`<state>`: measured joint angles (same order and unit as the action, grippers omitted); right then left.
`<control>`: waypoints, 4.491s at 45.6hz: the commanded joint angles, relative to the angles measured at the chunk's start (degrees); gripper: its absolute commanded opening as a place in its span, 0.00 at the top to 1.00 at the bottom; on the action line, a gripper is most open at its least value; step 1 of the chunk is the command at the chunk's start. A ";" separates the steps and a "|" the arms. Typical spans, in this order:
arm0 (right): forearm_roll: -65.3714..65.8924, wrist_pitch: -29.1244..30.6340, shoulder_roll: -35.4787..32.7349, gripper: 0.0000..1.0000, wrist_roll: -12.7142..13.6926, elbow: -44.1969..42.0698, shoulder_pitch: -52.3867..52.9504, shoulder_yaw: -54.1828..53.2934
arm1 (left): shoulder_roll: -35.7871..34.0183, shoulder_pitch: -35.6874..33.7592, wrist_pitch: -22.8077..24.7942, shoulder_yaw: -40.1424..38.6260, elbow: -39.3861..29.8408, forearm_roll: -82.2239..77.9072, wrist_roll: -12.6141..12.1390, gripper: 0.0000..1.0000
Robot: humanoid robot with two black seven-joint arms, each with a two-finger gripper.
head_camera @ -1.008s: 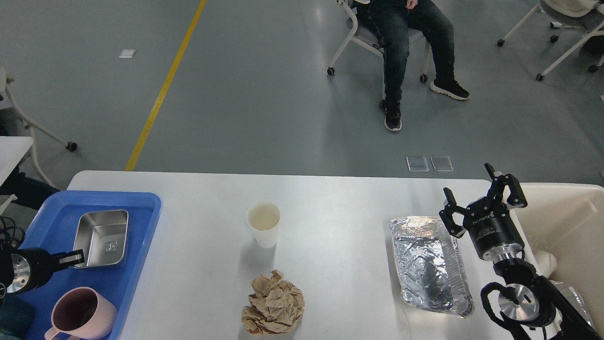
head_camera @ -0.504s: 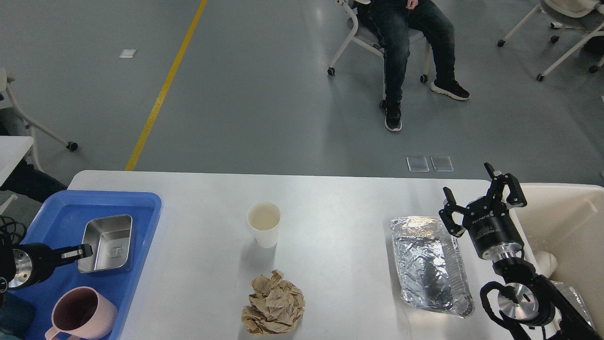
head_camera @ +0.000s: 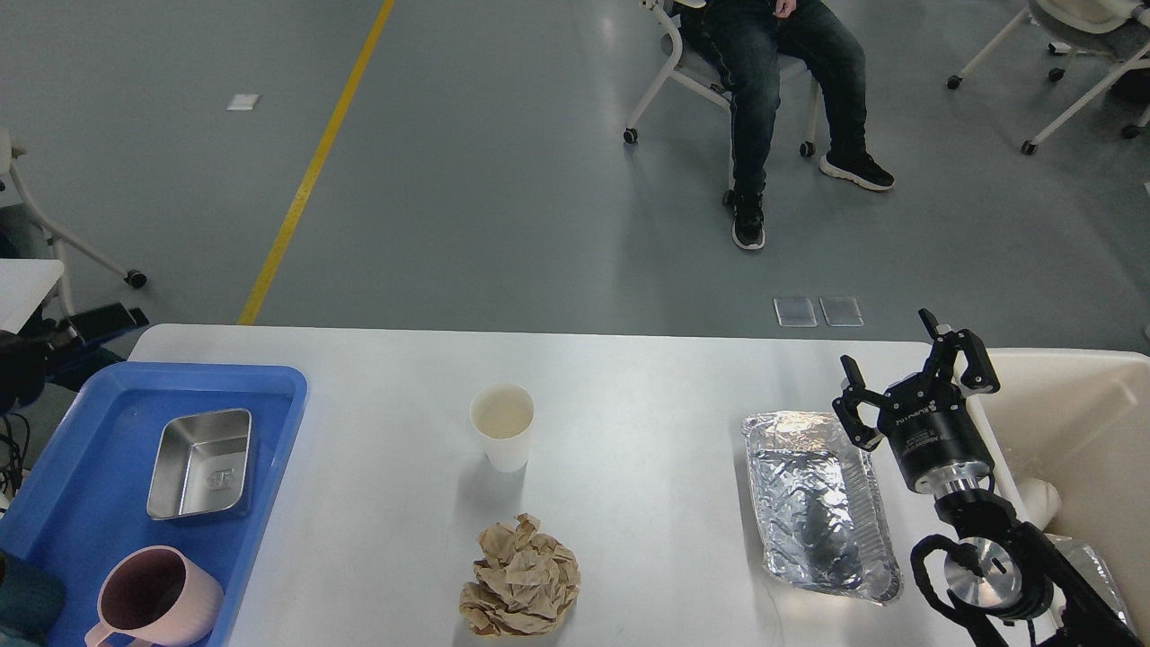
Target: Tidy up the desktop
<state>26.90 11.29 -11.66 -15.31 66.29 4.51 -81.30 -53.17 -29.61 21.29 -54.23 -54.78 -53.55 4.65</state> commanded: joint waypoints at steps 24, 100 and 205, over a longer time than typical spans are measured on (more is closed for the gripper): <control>3.76 -0.13 -4.51 0.00 -0.95 0.68 2.52 3.34 | 26.53 6.31 -10.83 -14.75 1.60 41.94 6.07 0.03; 66.00 0.57 -61.46 0.00 -2.27 19.14 40.40 68.55 | 41.31 10.80 -12.06 -15.64 3.71 42.21 12.58 0.03; -0.53 -7.86 -45.48 0.00 2.66 30.22 18.25 70.75 | 40.25 10.18 -13.30 -11.51 6.53 42.12 11.08 0.03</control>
<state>26.40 4.83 -60.72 -12.66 97.66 23.72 -10.17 -12.98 -19.48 7.88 -65.82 -48.26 -11.43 15.82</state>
